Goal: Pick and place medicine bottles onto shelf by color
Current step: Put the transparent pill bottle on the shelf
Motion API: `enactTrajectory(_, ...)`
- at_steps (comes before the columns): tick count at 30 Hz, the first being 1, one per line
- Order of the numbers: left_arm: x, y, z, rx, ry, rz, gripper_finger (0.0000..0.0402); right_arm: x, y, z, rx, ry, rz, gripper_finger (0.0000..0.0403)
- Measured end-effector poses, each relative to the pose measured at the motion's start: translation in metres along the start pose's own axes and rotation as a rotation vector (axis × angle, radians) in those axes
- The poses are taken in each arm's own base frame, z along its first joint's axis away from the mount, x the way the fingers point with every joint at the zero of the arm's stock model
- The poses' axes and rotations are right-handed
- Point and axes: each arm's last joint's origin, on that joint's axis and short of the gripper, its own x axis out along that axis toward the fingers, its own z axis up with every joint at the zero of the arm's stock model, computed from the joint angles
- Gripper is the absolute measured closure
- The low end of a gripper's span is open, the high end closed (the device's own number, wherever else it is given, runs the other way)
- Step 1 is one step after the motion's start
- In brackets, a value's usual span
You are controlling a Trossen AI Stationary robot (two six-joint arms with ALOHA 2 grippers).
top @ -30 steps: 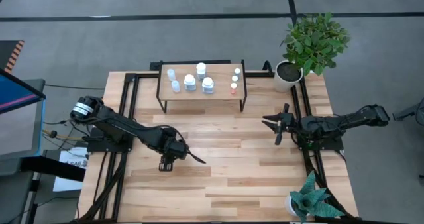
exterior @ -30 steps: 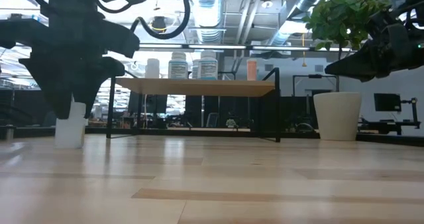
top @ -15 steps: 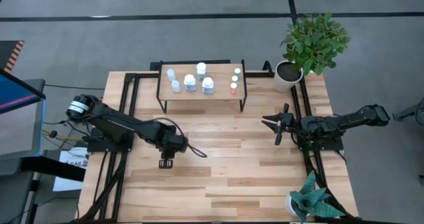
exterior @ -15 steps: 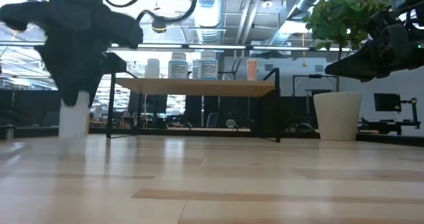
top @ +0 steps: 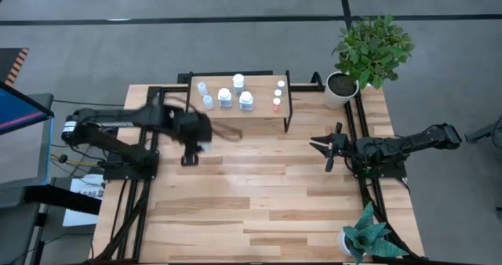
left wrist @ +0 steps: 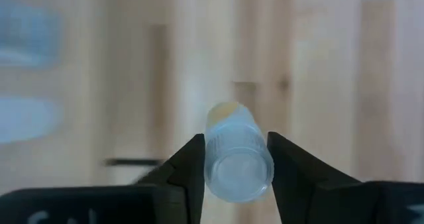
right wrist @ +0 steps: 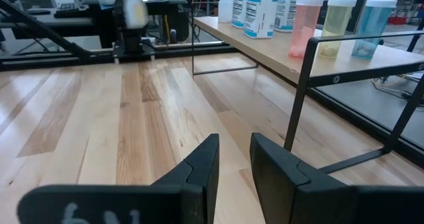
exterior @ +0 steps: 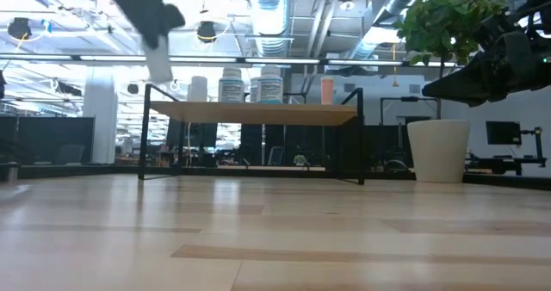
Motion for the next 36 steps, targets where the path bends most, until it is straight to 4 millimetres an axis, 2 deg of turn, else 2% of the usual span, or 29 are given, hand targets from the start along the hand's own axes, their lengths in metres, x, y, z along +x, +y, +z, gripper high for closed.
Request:
enactTrajectory(3, -0.024, 0.024, 0.003, -0.011, 0.020, 0.093, 0.0294, 0.000, 0.000, 0.000, 0.000, 0.000, 0.000, 0.0294)
enactTrajectory(5, -0.031, 0.040, 0.006, -0.027, 0.032, 0.133, 0.0294, 0.000, 0.000, 0.000, 0.000, 0.000, 0.000, 0.0294)
enactTrajectory(10, -0.032, 0.077, 0.013, -0.064, 0.078, 0.172, 0.0284, 0.000, 0.000, 0.000, -0.001, 0.000, 0.000, 0.0294)
enactTrajectory(14, -0.031, 0.099, 0.016, -0.110, 0.132, 0.162, 0.0291, 0.000, 0.000, 0.000, 0.000, 0.000, 0.000, 0.0294)
enactTrajectory(21, -0.041, 0.116, 0.016, -0.113, 0.126, 0.165, 0.0286, 0.000, 0.000, 0.000, 0.000, 0.000, 0.000, 0.0294)
enactTrajectory(26, -0.042, 0.126, 0.006, -0.170, 0.142, 0.128, 0.0289, 0.000, 0.000, 0.000, 0.000, 0.000, 0.000, 0.0294)
enactTrajectory(31, -0.031, 0.137, 0.006, -0.181, 0.193, 0.111, 0.0287, 0.000, 0.000, 0.000, 0.000, 0.000, 0.000, 0.0294)
enactTrajectory(36, -0.006, 0.150, 0.012, -0.171, 0.263, 0.073, 0.0286, 0.000, 0.000, 0.000, 0.000, 0.000, 0.000, 0.0294)
